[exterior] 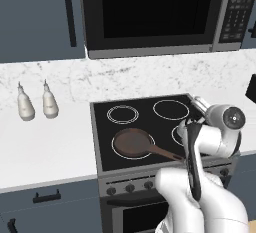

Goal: Pick the kettle from the counter and place it on a stove burner. Then turn the burner on.

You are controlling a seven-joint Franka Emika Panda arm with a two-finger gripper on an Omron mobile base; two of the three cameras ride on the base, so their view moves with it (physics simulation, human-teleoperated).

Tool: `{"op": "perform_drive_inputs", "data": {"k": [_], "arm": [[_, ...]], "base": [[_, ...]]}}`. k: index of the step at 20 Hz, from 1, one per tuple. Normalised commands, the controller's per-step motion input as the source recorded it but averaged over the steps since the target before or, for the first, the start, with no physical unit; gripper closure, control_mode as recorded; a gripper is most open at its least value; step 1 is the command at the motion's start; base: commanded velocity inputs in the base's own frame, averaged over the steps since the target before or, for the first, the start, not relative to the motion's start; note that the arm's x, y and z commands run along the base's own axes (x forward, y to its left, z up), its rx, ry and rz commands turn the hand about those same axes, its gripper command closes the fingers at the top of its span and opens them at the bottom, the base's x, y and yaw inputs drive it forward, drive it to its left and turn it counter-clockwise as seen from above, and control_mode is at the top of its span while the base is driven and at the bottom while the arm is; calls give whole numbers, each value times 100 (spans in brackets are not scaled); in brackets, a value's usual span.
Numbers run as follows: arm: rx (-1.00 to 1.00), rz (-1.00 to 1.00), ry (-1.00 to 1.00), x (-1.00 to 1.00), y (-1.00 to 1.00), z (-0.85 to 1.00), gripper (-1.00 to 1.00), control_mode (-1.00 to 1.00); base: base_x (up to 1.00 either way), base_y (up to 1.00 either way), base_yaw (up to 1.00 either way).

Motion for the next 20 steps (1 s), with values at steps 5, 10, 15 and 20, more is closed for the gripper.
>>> {"op": "perform_drive_inputs", "data": {"k": [5,10,15,20], "arm": [[0,0,-4,-10,100,47,-100,-100],[3,3,1,-3,66,30,-100,-100],[0,0,0,0,-3,0,-100,-100],[0,0,0,0,-7,0,-100,100]], "base": [[0,0,0],[0,0,0],[0,0,0],[-1,-59,0]]}}
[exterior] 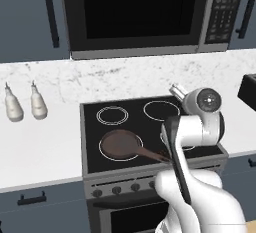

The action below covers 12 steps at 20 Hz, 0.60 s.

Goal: Pick the kettle from the counter and place it on a stove burner. Then turn the burner on.

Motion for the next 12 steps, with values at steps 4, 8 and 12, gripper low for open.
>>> {"op": "perform_drive_inputs", "data": {"k": [4,8,12], "arm": [[0,0,0,0,0,0,-100,100],[0,0,0,0,0,0,-100,100],[0,0,0,0,0,0,-100,100]], "base": [[-2,-97,0],[0,-93,0],[0,-60,0]]}}
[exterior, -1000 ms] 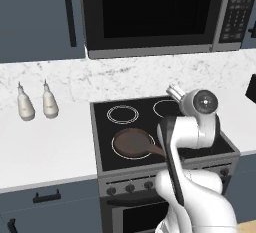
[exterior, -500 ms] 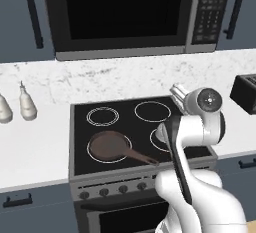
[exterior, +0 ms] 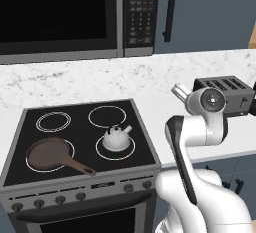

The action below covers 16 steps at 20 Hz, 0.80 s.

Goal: Pick the kettle from the counter and place it on a stove burner. Then turn the burner on.

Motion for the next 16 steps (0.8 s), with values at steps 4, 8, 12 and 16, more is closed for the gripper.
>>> {"op": "perform_drive_inputs", "data": {"k": [4,8,12,16], "arm": [[0,0,-2,-8,19,0,-100,-100],[-1,3,-5,-22,75,0,-100,-100],[-8,3,-8,-30,100,0,-100,-100],[-14,4,-13,-38,100,-7,-100,-100]], "base": [[0,0,0],[0,0,0],[0,0,0],[0,0,0]]}}
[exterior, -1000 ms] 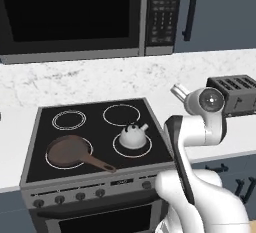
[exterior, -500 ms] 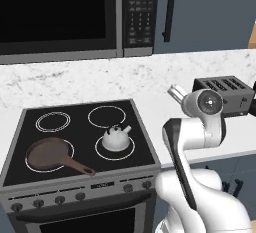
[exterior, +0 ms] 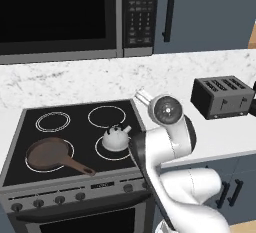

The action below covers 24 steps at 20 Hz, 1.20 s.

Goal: Pick the kettle from the counter and place it on a stove burner. Then turn the burner on.

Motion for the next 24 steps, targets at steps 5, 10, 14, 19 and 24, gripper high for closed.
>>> {"op": "perform_drive_inputs", "data": {"k": [5,10,14,19,24], "arm": [[-25,8,-7,-42,100,-47,-100,-100],[-31,14,0,-58,100,-92,-100,-100],[-50,17,0,-38,100,-100,-100,-100],[-49,20,0,-16,100,-100,-100,-100],[-37,9,-6,-10,40,-100,-100,-100]], "base": [[0,0,0],[0,0,0],[0,0,0],[0,0,0],[0,0,0]]}}
